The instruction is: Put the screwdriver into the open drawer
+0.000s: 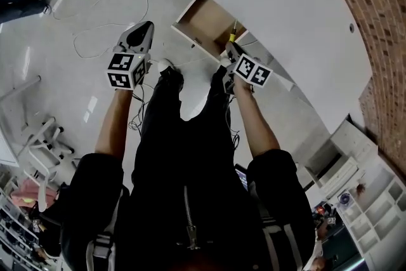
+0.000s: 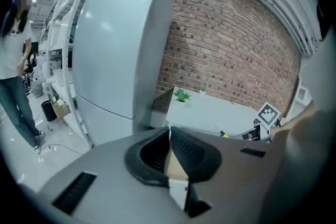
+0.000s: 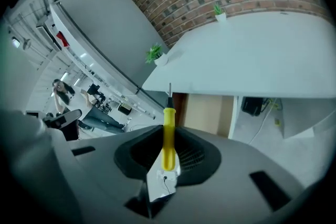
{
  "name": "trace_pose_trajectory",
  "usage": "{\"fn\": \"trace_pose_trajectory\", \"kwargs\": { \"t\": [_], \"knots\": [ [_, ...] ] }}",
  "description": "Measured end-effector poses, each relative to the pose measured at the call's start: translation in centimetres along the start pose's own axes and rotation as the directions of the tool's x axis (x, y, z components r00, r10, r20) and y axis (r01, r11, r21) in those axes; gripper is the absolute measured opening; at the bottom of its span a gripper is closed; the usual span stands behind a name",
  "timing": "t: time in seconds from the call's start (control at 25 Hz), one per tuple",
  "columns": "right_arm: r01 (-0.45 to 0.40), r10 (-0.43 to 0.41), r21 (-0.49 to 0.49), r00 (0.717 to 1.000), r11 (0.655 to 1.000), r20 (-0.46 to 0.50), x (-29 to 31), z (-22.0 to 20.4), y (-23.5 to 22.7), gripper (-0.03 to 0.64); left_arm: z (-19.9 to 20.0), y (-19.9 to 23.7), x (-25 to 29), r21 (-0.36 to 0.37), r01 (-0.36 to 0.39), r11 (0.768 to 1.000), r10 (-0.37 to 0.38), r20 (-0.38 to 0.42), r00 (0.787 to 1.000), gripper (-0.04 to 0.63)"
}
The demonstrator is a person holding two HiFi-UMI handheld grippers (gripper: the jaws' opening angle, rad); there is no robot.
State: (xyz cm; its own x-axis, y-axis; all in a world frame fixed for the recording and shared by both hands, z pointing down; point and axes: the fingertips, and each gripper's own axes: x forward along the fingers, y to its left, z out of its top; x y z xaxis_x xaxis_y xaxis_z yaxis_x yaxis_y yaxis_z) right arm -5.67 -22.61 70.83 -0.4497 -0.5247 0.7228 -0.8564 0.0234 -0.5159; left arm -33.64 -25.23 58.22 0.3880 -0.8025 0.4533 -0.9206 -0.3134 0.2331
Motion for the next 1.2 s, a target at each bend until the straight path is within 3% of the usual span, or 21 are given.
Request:
{"fn": "trace_pose_trajectory", "kwargs": {
  "t": [0.32,0.56,1.04,1.2],
  "knots": [
    [0.035,-0.029,0.135,0.999,0.990,-0.042,7.7,-5.1,-0.3,0.080,-2.6,1.2,-0.4,-0.022,0.010,1.000,-0.011,-0.046,0.999,0.031],
    [0.138,-0.128,0.268,0.990,0.954,-0.052,13.5,-6.8,-4.2,0.080,-5.1,0.8,0.6,-0.050,0.048,0.998,-0.051,-0.072,0.996,0.031],
    [0.244,-0.234,0.396,0.969,0.885,-0.073,22.1,-8.8,-10.6,0.081,-11.4,3.5,2.2,-0.085,0.054,0.995,-0.069,-0.177,0.982,0.031],
    [0.256,-0.229,0.407,0.967,0.877,-0.115,23.6,-9.3,-11.4,0.077,-12.5,4.3,2.4,-0.079,0.060,0.995,-0.075,-0.199,0.977,0.031]
  ]
}}
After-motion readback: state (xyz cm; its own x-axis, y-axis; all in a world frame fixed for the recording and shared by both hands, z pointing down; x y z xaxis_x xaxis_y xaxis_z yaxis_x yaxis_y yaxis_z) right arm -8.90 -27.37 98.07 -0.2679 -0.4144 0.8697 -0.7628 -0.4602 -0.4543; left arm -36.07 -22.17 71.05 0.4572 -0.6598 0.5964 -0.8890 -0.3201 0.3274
